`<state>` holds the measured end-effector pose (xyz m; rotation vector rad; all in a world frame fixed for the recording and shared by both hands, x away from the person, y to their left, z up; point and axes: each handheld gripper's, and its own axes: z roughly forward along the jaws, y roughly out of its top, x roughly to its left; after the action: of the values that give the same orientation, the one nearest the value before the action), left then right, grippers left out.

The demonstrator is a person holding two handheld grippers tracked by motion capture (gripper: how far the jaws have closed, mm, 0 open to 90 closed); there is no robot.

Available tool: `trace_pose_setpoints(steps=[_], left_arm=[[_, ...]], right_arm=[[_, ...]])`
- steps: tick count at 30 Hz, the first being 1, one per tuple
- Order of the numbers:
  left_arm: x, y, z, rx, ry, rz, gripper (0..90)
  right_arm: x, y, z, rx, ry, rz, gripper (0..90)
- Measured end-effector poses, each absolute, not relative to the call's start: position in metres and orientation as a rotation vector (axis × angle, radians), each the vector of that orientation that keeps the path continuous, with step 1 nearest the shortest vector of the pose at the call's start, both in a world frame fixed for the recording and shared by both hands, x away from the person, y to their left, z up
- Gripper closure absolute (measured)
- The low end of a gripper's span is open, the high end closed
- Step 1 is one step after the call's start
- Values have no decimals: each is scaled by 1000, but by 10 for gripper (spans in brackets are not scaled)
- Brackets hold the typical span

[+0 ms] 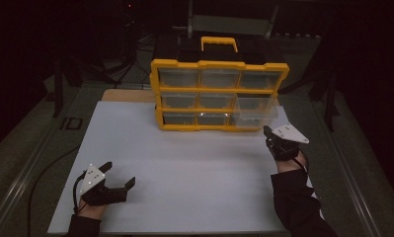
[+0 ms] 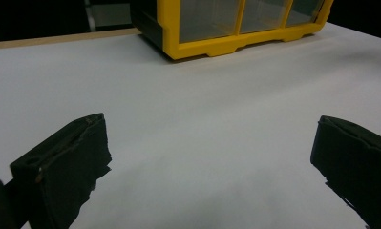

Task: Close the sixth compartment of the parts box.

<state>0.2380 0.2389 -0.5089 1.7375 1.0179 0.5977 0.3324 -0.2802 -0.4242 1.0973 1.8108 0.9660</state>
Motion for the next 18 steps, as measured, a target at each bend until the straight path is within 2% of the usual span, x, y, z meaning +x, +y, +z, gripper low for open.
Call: trace_pose_setpoints(steps=[18], left_arm=[[238, 239, -509, 1737, 1017, 598, 0]], right_arm=[[349, -271, -419, 1104, 1825, 955, 900]])
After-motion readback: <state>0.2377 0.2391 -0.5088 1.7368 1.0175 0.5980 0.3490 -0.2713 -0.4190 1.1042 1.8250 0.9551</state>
